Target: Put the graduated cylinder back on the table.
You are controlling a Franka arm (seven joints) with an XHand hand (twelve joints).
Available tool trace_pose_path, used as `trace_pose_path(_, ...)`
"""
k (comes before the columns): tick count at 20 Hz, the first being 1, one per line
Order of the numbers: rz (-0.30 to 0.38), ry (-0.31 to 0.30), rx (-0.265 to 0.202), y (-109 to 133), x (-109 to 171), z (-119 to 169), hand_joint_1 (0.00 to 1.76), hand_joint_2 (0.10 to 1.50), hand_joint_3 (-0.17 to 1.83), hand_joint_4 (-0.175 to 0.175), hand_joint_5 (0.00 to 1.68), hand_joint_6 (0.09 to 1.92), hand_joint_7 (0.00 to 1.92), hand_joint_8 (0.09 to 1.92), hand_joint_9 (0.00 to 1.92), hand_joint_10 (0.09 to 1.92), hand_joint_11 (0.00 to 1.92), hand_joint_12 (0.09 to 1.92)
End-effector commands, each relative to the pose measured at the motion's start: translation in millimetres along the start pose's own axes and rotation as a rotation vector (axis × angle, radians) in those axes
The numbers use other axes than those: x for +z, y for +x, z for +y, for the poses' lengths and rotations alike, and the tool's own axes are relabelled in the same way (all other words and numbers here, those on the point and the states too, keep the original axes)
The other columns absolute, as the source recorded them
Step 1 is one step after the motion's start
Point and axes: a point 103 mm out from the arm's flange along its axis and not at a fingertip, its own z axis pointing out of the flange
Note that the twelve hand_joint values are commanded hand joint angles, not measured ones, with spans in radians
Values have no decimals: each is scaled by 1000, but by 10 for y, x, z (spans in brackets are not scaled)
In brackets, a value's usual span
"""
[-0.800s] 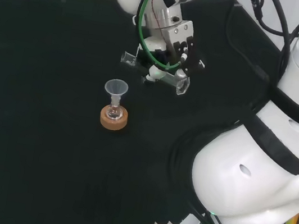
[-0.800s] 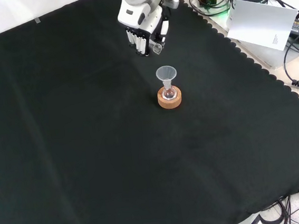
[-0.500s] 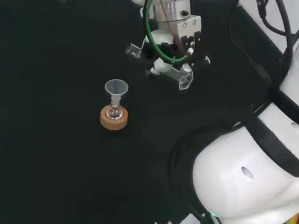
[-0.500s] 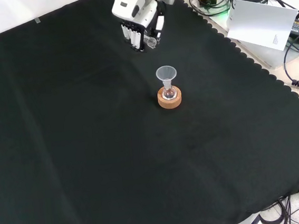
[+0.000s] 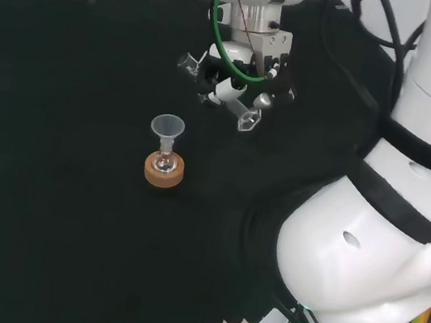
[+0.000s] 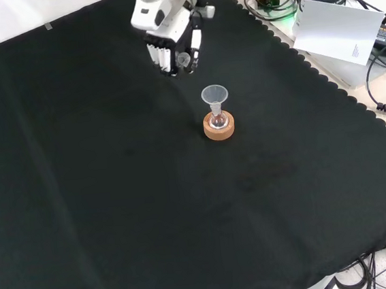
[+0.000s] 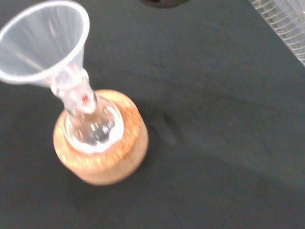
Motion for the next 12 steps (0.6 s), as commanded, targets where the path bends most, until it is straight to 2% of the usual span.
trace_pose_path(1,153,-215,-72,-381,42,564,1261,1111,1,-175,978,998,1001,994,1408,87,1225,748)
trace_pose_path(7,201,-299,-121,-434,-33,856,1261,1111,1,-175,977,1000,1000,997,1407,87,1223,748)
trace_pose_path(12,258,-313,-153,-480,-5,1121,1260,1112,1,-175,976,1002,998,998,1406,87,1222,749)
